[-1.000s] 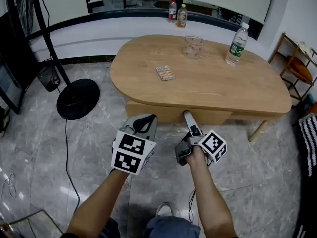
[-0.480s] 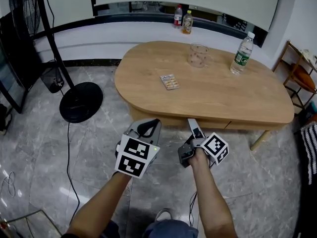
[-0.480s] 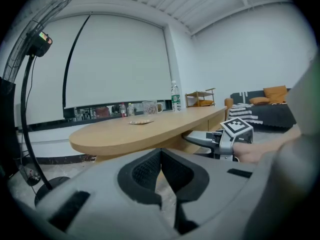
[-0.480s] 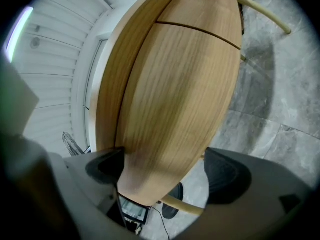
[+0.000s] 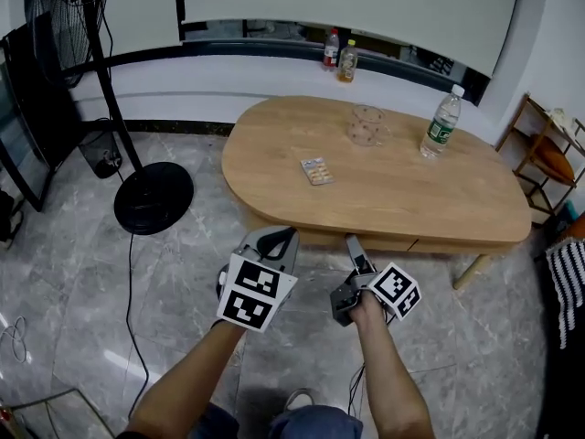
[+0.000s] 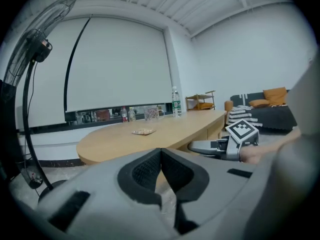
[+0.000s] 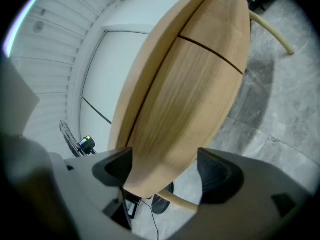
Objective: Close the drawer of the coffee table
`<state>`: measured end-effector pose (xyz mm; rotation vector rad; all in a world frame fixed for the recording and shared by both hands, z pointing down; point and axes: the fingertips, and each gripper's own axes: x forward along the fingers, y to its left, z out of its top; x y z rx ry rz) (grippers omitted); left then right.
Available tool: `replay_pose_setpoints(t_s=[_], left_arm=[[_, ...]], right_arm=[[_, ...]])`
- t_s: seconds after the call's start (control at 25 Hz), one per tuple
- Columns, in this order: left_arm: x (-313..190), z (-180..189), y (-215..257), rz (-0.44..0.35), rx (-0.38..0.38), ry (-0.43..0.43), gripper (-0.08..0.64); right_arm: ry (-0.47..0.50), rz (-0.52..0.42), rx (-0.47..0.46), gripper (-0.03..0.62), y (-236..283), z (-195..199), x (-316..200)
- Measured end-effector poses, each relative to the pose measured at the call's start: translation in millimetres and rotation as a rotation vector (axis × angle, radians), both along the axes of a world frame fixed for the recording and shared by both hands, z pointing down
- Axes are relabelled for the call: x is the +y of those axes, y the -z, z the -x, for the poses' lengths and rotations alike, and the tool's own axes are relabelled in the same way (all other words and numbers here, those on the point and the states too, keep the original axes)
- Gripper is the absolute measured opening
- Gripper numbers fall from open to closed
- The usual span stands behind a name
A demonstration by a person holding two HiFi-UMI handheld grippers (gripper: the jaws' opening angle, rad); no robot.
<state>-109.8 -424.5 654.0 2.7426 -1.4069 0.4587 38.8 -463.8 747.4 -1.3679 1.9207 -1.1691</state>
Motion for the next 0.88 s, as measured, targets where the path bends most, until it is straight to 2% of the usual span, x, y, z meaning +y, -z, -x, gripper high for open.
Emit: replay_pose_setpoints(t_s=[0.24, 0.44, 0.64, 0.88], left_arm=[[8.6, 14.3, 58.9, 0.028, 0.009, 0.010, 0.008], [5.4, 18.2, 134.9, 0.054, 0.002, 0.019, 0.008], [-5.5, 16.1, 231.2, 0.059, -0.002, 0.035, 0.008], [-17.4, 18.2, 352.1, 0.066, -0.037, 0.051, 0.008]], right_arm=[[0.019, 0.062, 0.134, 0.347, 54.3, 1.0, 30.5], [0.053, 0.082, 0.248, 0.309, 131.4, 1.4, 40.6], [0.103, 0.047, 0.366, 0.280, 240.8, 2.5, 30.1], [0.157, -0.047, 0.528, 0.246, 396.1, 9.1, 6.5]])
